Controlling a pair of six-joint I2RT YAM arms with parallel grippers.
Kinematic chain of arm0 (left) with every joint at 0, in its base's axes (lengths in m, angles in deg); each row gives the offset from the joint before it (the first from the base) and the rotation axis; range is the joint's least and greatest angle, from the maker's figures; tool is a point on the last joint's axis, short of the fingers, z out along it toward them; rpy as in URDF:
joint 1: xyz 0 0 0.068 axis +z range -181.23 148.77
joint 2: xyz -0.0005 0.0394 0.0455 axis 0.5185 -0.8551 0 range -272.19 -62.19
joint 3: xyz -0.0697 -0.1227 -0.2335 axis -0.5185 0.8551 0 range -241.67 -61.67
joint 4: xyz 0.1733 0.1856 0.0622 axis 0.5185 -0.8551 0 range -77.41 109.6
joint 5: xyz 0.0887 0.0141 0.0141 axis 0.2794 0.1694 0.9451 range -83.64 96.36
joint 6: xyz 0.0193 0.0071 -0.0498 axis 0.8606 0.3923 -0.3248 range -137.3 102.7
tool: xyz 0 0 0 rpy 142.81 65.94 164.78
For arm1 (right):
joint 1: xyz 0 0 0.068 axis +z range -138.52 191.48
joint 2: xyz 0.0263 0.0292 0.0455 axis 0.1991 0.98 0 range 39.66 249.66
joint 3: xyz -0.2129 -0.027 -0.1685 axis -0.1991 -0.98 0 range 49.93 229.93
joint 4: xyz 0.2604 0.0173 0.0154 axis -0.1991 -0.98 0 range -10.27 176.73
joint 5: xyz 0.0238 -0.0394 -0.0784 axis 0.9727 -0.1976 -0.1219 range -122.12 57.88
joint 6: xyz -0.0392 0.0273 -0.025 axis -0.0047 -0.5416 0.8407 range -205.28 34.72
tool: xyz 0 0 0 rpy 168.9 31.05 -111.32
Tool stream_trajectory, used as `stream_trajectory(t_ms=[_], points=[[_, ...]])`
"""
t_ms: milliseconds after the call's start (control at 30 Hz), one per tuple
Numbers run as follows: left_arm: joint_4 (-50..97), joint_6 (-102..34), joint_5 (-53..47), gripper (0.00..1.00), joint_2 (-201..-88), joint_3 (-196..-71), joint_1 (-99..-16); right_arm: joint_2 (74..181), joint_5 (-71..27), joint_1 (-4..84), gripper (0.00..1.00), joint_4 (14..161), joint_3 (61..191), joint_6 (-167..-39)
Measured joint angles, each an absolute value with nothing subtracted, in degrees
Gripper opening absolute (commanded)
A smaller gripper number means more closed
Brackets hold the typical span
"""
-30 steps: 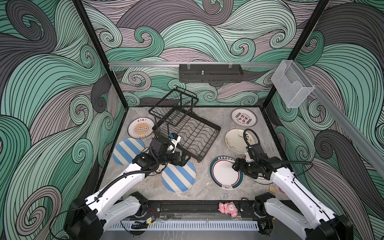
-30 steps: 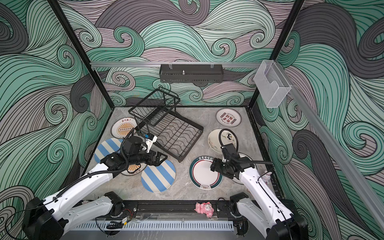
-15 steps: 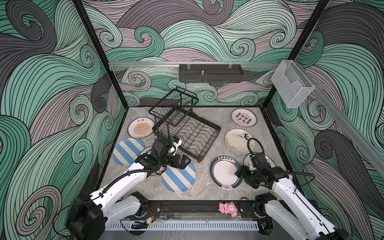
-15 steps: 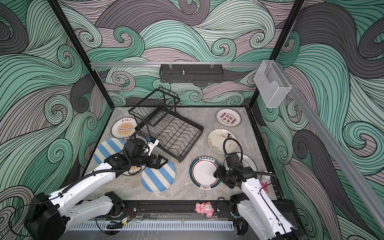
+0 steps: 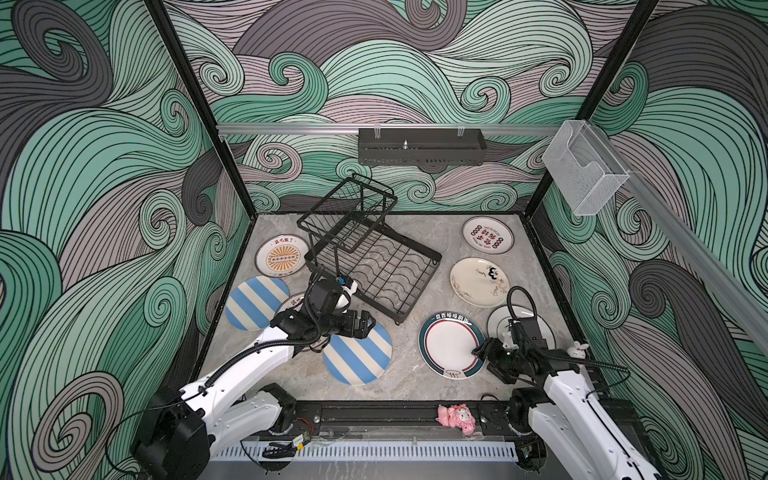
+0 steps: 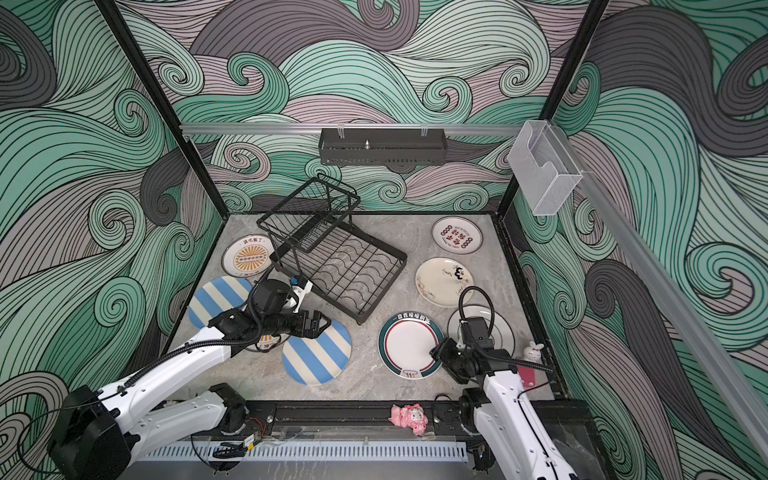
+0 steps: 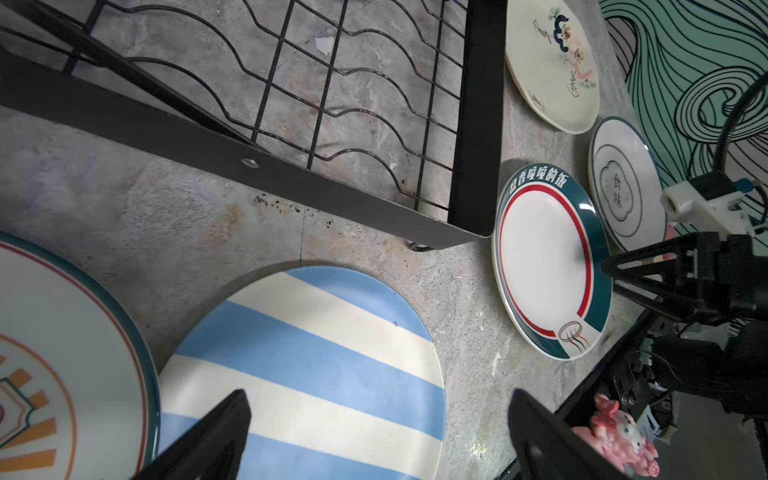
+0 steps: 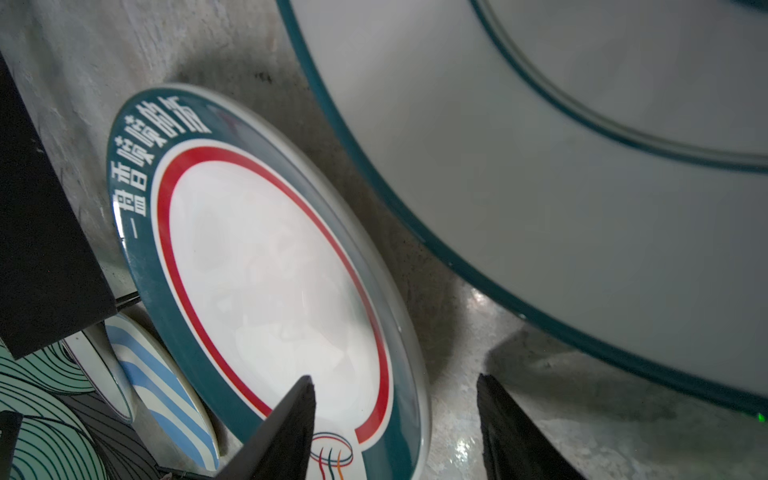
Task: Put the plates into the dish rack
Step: 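Lower the right gripper onto the green-rimmed plate while the left hovers by the rack, then close the right gripper on the plate rim and lift it upright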
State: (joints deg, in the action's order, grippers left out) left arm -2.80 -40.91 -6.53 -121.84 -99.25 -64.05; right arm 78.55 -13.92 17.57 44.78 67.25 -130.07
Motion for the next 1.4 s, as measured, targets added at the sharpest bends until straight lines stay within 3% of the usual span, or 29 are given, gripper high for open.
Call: stream_trajectory(t_ms=[900, 1200, 1400], points=[[-8.0, -39.7, -1.1, 0.99, -121.3, -102.1, -64.0, 76.7, -12.7, 17.2, 0.3, 50.2, 63.6, -134.3], [-10.1, -39.2, -0.2, 0.99, -123.0, -102.8, -64.0, 77.6, -10.9, 17.2, 0.02, 55.4, 62.9, -135.5], [-10.9, -39.1, 0.1, 0.99, -123.3, -102.9, -64.0, 78.9, -10.6, 17.2, 0.0, 57.3, 62.9, -135.5]])
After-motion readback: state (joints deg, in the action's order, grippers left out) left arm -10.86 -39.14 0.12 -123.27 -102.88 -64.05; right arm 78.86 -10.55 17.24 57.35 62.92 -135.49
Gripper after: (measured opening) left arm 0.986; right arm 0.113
